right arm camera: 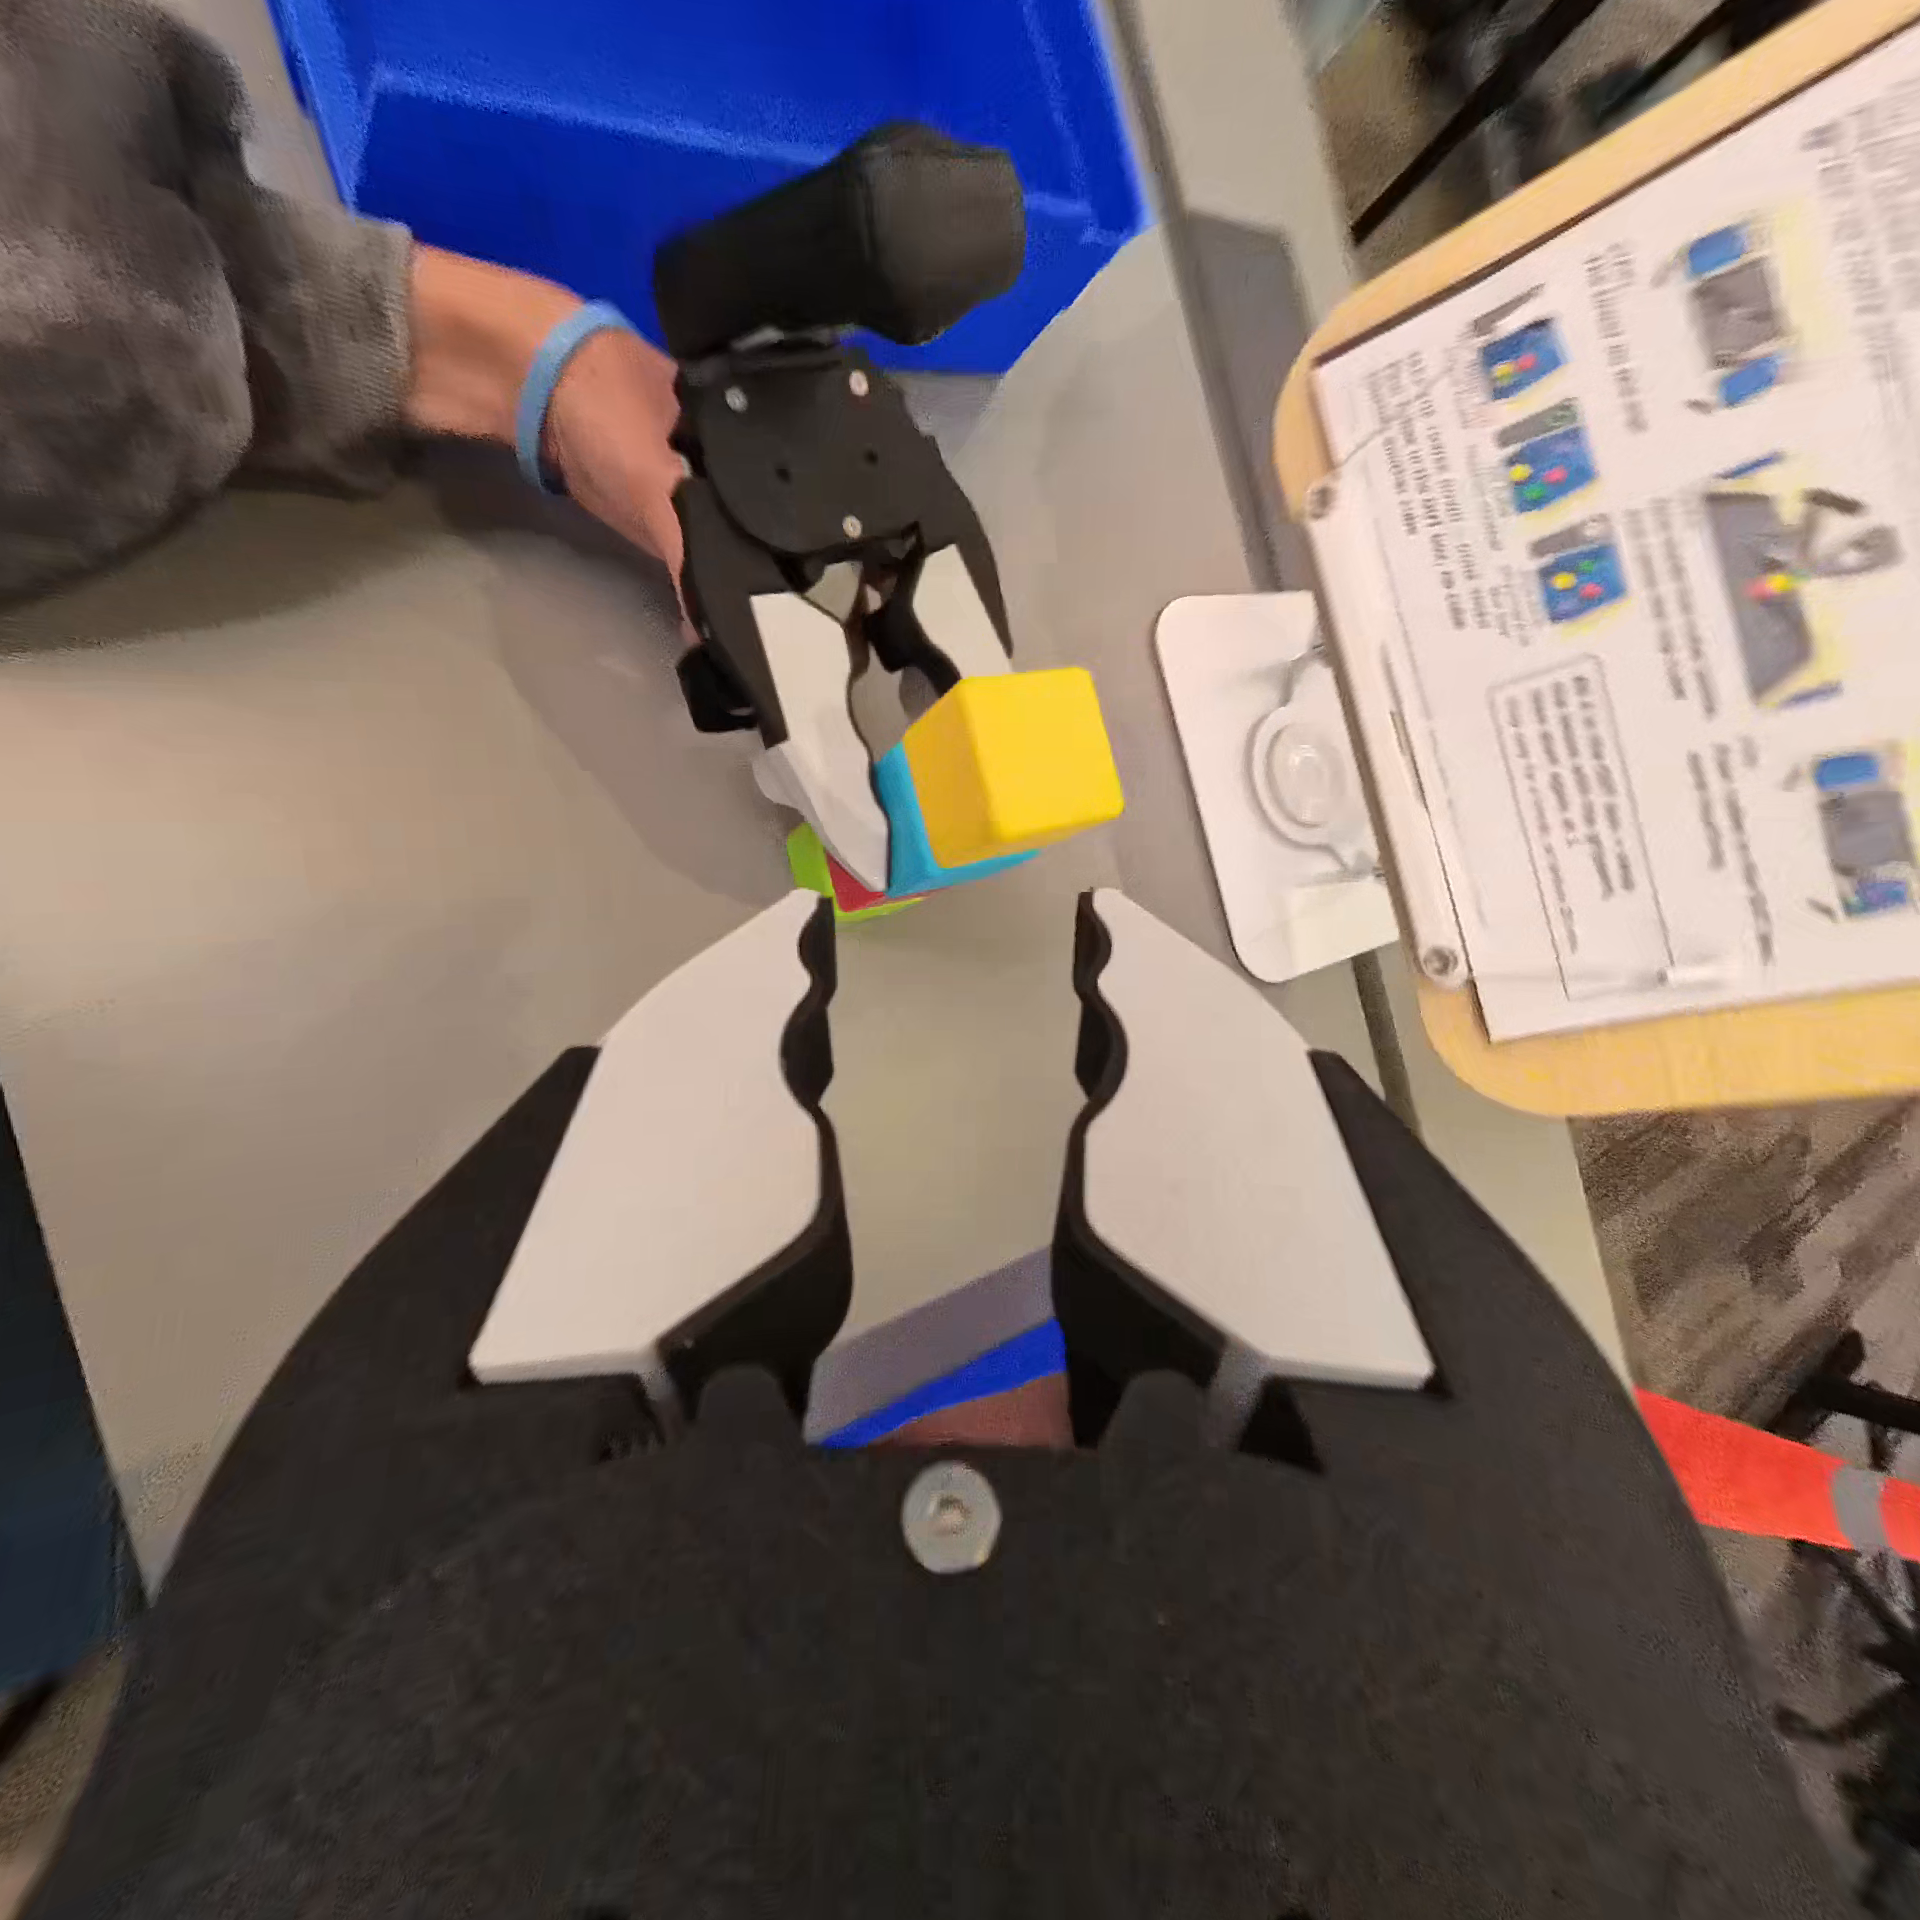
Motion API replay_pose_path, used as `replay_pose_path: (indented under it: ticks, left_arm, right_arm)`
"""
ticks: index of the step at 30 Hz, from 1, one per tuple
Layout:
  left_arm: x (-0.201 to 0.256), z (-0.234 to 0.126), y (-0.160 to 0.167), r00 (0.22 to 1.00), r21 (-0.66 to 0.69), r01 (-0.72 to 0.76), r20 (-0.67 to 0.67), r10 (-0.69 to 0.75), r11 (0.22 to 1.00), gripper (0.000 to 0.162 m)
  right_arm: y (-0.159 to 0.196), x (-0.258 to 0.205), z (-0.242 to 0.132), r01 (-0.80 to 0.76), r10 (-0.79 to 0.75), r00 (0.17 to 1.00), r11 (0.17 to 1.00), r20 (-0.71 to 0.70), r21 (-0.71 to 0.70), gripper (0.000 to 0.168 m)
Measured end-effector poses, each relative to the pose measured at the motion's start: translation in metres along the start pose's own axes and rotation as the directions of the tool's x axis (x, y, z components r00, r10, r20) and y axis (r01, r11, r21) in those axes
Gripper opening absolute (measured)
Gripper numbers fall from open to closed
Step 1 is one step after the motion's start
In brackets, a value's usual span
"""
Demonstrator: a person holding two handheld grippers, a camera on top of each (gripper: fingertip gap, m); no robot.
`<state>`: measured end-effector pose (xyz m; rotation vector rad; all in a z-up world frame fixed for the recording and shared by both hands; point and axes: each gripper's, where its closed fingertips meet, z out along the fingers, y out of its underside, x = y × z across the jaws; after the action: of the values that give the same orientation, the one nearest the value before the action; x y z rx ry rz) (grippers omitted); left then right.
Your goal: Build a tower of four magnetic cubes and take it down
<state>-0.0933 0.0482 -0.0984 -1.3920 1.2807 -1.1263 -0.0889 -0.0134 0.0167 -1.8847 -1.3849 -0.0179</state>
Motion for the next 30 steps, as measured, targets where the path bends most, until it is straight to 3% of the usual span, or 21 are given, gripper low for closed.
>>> replay_pose_path:
  ticks: [4, 11, 22, 30]
  left_arm:
    - [0.000, 0.000, 0.000, 1.000, -0.001, -0.001, -0.002, 0.001, 1.000, 0.052]
    - [0.001, 0.000, 0.000, 1.000, -0.002, -0.001, -0.005, 0.001, 1.000, 0.052]
    - [0.003, 0.001, 0.000, 1.000, -0.006, -0.009, -0.018, 0.009, 1.000, 0.052]
    - [0.004, 0.002, 0.001, 1.000, -0.011, -0.016, -0.018, 0.016, 1.000, 0.052]
  right_arm:
    - [-0.008, 0.015, 0.042, 0.107, -0.079, 0.982, 0.981, 0.174, -0.161, 0.048]
    - [0.015, 0.016, 0.083, 0.176, -0.036, 0.928, 0.919, 0.370, -0.353, 0.054]
    - [0.019, 0.011, 0.097, 0.223, -0.057, 0.908, 0.905, 0.414, -0.363, 0.051]
    - [0.009, 0.019, 0.085, 0.143, -0.020, 0.915, 0.950, 0.402, -0.279, 0.051]
